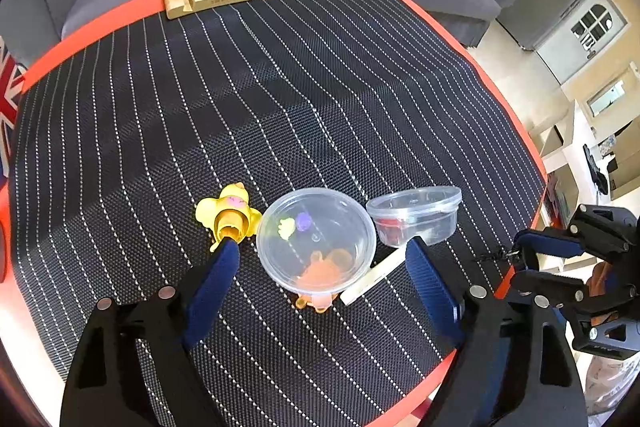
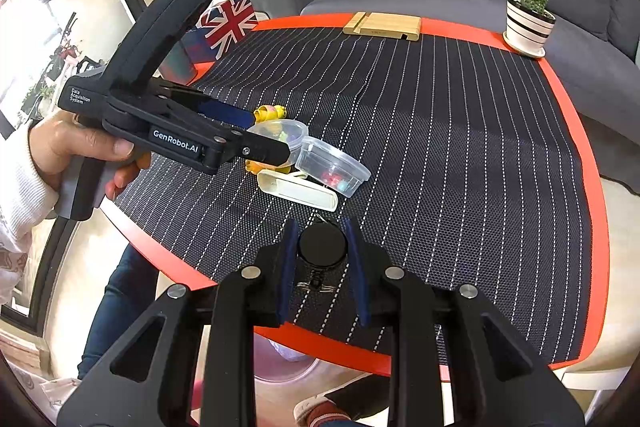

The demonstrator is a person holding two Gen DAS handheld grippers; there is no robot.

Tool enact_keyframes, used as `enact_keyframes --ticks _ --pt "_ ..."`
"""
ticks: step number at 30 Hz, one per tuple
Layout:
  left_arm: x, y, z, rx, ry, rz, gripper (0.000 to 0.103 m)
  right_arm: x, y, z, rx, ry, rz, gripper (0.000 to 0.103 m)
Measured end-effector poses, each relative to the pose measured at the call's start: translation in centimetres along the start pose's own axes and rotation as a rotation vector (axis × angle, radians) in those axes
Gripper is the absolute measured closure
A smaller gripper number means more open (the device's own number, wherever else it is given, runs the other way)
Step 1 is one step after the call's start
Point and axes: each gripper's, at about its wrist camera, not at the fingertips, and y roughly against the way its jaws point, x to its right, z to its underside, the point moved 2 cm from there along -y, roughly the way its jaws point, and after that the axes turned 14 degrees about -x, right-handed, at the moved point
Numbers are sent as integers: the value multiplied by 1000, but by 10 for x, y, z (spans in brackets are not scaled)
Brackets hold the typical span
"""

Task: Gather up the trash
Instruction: 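Lift the black reel with the right tool while the left tool grasps the clear orange-filled container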

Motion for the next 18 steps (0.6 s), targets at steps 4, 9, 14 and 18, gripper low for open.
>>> enact_keyframes --ticks 4,9,14,18 --pt "3 -1 -2 4 -10 -14 23 0 -2 0 -3 0 -3 79" --pt "4 -6 -4 -6 -26 -37 43 0 -5 1 -7 -2 -8 79" --pt "6 -7 -3 6 -33 -37 43 -1 -6 1 -10 -1 -10 79" --pt "8 0 -1 34 -42 -42 43 -1 -6 1 -9 0 -9 79"
